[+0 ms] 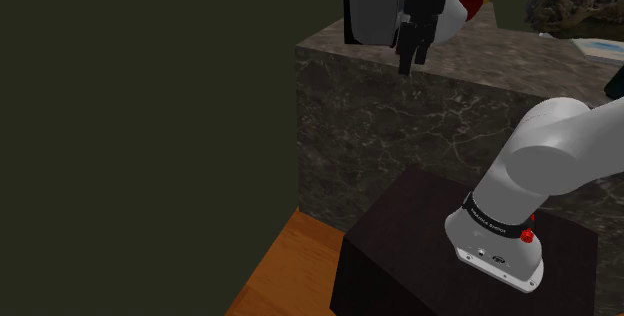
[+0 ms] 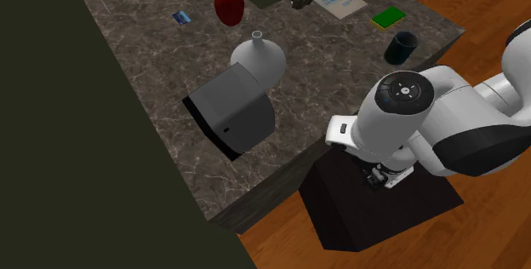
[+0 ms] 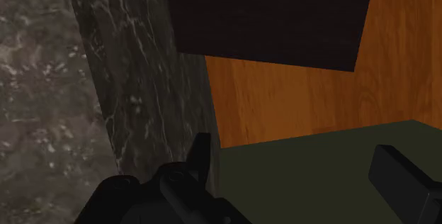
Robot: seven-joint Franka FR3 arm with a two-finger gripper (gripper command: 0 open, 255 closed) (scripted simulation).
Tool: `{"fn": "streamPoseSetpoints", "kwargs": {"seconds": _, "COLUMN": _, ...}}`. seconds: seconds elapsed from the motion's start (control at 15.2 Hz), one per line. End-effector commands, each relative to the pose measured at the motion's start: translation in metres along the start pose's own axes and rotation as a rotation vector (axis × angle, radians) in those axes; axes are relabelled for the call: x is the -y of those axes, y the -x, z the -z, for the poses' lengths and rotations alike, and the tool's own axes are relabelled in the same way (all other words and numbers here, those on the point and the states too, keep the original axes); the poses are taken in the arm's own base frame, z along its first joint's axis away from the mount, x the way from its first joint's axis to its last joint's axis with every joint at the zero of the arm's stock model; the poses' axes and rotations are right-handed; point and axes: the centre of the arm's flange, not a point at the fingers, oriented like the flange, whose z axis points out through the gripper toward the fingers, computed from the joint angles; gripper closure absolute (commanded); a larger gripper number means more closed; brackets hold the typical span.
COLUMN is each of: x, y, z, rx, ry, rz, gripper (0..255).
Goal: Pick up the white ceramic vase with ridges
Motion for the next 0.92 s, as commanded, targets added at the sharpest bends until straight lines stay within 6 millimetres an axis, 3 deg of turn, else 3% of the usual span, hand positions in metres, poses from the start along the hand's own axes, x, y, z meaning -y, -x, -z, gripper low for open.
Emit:
{"fn": "streamPoseSetpoints", "kwargs": {"seconds": 0.0, "x": 0.0, "y": 0.0, "z": 0.0, "rx": 0.0, "ry": 0.0, "rz": 0.0, "gripper": 0}}
{"fn": "streamPoseSetpoints", "kwargs": {"seconds": 0.86, "x": -0.15, "y": -0.027, "z": 0.071, "rx": -0.037, "ry": 0.019, "rz": -0.026, "gripper": 0}}
